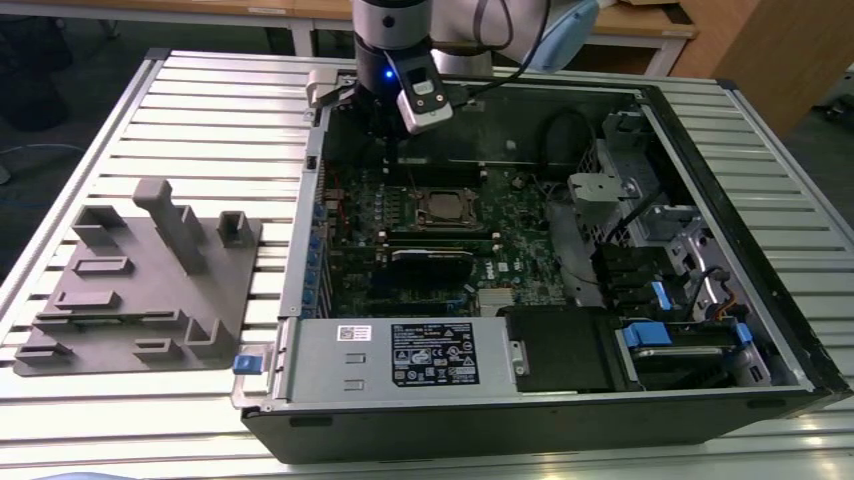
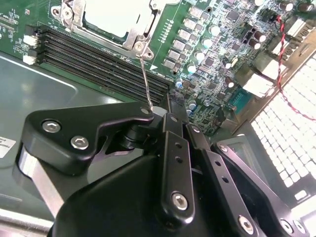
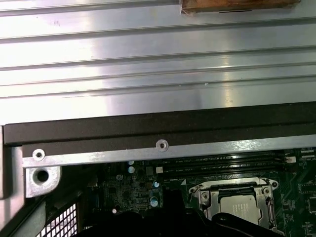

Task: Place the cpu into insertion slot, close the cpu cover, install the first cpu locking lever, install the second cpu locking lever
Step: 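Install the first cpu locking lever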

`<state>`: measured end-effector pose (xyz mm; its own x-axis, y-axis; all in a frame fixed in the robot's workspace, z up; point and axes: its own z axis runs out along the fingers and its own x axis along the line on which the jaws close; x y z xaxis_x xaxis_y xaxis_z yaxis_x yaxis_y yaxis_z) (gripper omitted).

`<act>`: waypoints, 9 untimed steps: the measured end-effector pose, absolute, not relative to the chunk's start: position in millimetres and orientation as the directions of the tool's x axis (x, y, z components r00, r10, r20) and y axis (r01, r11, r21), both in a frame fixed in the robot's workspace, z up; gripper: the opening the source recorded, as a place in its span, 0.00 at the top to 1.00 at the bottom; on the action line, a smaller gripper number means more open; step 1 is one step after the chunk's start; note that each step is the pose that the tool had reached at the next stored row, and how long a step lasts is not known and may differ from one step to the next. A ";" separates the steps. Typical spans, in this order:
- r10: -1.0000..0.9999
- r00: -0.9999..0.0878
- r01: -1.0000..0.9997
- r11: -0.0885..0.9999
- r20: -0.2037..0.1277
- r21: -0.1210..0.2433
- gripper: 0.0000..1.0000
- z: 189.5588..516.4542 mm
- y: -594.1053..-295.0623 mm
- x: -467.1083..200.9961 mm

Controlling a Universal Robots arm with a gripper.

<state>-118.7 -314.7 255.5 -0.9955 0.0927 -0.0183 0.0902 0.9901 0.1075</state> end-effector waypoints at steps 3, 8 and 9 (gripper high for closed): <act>0.093 -0.996 0.090 0.990 -0.018 0.107 0.89 255.6 -314.7 -118.2; 0.093 -0.996 0.090 0.990 -0.018 0.108 0.89 255.2 -314.6 -113.2; 0.093 -0.996 0.090 0.990 -0.018 0.108 0.89 255.1 -314.6 -111.6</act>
